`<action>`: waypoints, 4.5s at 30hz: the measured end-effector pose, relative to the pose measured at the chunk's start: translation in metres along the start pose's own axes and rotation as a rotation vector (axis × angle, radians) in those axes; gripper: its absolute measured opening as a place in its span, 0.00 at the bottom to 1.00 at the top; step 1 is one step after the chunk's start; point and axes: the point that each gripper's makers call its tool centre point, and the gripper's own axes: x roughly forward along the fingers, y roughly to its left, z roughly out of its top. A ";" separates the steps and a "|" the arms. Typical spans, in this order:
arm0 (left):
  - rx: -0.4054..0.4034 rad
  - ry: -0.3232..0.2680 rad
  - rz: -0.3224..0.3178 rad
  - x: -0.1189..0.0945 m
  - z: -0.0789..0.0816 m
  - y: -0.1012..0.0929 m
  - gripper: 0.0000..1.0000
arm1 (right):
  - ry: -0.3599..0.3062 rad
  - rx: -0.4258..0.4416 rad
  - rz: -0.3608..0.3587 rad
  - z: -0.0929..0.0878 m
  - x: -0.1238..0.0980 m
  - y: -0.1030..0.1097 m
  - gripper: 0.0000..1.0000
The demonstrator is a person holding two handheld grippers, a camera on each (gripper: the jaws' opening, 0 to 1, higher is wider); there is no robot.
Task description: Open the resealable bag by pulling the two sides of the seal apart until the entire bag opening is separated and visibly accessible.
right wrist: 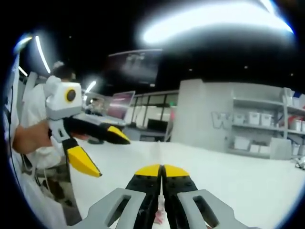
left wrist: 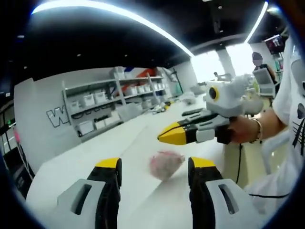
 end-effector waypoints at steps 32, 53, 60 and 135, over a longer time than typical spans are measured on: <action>0.223 0.052 0.047 0.004 -0.006 0.014 0.39 | 0.008 0.008 0.046 -0.003 -0.006 0.019 0.00; 0.425 0.075 0.050 0.007 -0.004 0.013 0.29 | 0.039 -0.001 0.101 -0.008 -0.005 0.034 0.00; 0.466 0.083 0.039 0.009 -0.005 0.009 0.28 | 0.049 -0.009 0.115 -0.009 -0.006 0.037 0.00; 0.828 0.146 0.034 -0.001 -0.019 0.007 0.01 | 0.108 -0.035 0.185 -0.018 -0.001 0.060 0.00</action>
